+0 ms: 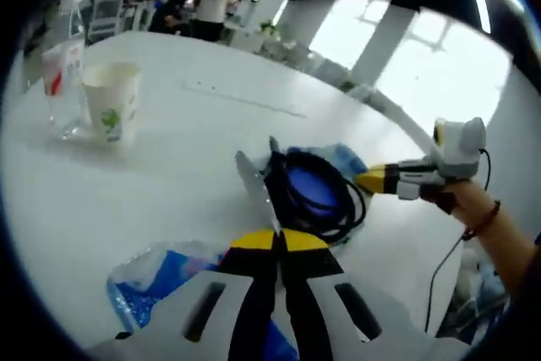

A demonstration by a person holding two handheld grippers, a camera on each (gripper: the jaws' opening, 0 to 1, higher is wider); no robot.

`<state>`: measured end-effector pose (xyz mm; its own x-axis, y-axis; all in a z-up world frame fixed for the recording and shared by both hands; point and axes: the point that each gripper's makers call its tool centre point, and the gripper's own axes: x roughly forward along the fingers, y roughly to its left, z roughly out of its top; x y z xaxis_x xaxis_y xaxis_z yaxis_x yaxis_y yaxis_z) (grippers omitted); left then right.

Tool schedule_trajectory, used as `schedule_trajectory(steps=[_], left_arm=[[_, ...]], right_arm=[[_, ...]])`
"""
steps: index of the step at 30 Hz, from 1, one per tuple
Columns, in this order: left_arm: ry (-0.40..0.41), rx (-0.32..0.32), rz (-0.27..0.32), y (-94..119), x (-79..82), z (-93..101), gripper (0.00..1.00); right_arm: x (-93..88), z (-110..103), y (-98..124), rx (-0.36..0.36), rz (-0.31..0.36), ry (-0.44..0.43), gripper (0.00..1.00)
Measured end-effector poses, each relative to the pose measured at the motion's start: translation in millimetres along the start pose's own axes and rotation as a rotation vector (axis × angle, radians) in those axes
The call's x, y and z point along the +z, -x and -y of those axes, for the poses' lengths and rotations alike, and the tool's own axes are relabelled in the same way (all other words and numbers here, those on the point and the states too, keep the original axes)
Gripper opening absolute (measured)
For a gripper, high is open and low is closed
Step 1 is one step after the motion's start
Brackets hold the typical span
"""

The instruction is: Arrange the tabletop items into an orderly group along one side of the table until the central work area is clear of visible clutter.

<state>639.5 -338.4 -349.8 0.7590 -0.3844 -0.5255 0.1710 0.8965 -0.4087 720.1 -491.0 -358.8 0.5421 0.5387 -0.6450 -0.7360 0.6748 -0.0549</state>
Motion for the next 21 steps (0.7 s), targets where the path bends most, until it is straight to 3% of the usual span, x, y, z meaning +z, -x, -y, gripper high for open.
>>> schedule_trajectory(steps=[14,21], left_arm=[[0.008,-0.001,0.039,7.6,39.3,-24.1,0.0],[0.015,0.013,0.045,8.0,55.4,-42.9,0.0]], right_arm=[[37.5,-13.4,5.4,-0.037,0.035,0.016,0.01],[48.5,-25.3,-0.8,-0.035,0.011,0.032,0.01]])
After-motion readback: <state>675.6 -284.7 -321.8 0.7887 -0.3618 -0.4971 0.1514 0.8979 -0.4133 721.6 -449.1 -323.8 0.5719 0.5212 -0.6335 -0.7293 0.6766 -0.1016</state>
